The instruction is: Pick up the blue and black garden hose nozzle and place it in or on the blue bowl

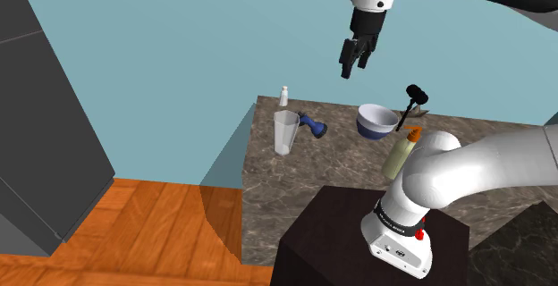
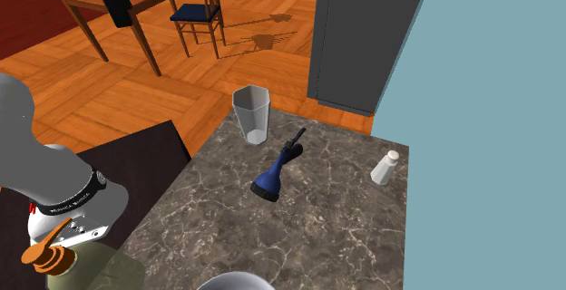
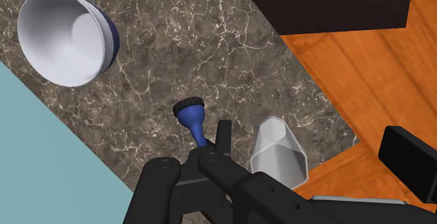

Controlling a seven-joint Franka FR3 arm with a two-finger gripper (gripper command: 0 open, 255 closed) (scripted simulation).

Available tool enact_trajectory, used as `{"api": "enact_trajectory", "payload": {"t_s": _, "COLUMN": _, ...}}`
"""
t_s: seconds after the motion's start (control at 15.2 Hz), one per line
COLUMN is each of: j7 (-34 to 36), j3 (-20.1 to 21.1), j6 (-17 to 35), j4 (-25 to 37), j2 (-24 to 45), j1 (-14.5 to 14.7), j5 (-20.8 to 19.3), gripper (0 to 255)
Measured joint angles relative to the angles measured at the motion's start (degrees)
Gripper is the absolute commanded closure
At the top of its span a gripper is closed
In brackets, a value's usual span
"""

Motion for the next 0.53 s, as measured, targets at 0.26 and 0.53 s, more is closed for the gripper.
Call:
{"api": "enact_trajectory", "payload": {"t_s": 0.26, "j7": -2.6, "j3": -1.8, "j6": 3.4, "j4": -1.8, "j2": 1.8, "j1": 0.3, "j5": -1.2, "gripper": 0}}
{"api": "enact_trajectory", "payload": {"t_s": 0.53, "j7": -7.3, "j3": -4.9, "j6": 9.8, "j4": -5.0, "j2": 5.3, "j1": 0.7, "j5": -3.4, "gripper": 0}}
